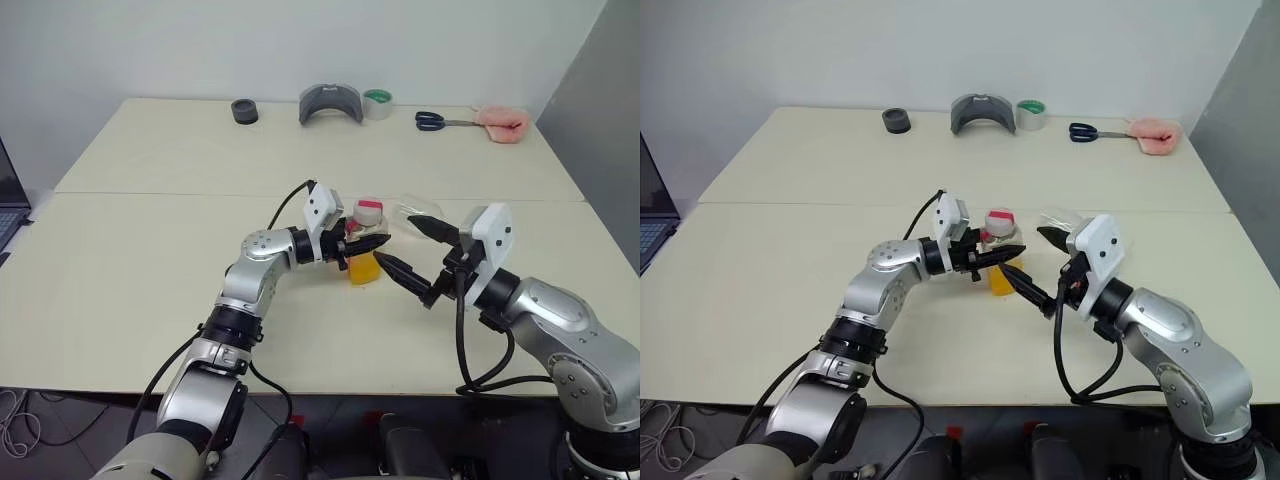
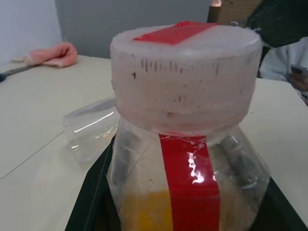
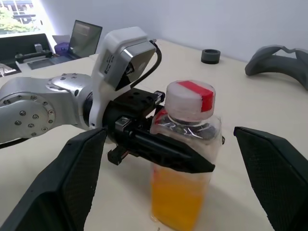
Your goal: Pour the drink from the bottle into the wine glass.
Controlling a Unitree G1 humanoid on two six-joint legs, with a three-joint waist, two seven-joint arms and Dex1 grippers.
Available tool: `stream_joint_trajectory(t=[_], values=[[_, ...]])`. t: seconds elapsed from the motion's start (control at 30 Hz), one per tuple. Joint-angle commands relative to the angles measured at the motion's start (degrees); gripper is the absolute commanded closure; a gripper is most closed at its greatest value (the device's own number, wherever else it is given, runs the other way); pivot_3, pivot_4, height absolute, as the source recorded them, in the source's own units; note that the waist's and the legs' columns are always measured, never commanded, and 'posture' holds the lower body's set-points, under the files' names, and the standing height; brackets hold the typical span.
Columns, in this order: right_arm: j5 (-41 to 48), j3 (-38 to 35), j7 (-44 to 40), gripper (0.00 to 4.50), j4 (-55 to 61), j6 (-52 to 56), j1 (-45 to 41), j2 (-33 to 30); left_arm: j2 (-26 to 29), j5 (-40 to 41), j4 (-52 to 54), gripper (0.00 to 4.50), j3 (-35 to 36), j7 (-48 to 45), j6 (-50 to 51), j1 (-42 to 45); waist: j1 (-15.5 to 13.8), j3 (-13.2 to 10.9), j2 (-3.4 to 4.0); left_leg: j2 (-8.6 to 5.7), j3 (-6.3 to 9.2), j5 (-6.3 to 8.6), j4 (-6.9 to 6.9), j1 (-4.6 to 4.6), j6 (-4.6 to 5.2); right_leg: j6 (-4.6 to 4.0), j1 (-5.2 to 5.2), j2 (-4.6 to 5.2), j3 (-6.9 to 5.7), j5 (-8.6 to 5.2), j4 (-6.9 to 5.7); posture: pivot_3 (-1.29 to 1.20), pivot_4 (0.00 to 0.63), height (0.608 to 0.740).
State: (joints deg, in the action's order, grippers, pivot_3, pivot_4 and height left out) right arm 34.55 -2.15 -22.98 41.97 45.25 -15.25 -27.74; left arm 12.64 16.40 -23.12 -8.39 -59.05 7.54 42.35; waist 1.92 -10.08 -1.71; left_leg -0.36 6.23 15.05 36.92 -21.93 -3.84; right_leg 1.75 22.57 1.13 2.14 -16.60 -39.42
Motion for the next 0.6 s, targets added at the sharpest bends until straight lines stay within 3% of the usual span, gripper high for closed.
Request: stream_joint_trajectory(t=[0.03, 0.6], values=[[-0.27, -0.31, 1.45, 0.0, 1.44, -0.27, -2.27, 0.05, -1.13, 0.25, -0.06, 2.72, -0.3, -2.48, -2.68, 2.58, -0.07, 0.0, 0.0, -0.01, 0.0, 0.0, 0.0, -0.01, 0.0, 0.0, 0.0, 0.0, 0.0, 0.0, 0.0, 0.0, 0.15, 0.74], [-6.37, 4.89, 3.12, 0.0, -6.5, -1.15, -12.52, 3.61, -1.97, -1.71, -1.0, 2.72, -0.47, -4.32, -7.33, 2.55, 0.0, 0.0, 0.01, -0.01, 0.01, 0.0, 0.0, -0.02, 0.01, 0.0, 0.02, 0.01, 0.0, 0.0, 0.0, 0.0, 0.15, 0.74]])
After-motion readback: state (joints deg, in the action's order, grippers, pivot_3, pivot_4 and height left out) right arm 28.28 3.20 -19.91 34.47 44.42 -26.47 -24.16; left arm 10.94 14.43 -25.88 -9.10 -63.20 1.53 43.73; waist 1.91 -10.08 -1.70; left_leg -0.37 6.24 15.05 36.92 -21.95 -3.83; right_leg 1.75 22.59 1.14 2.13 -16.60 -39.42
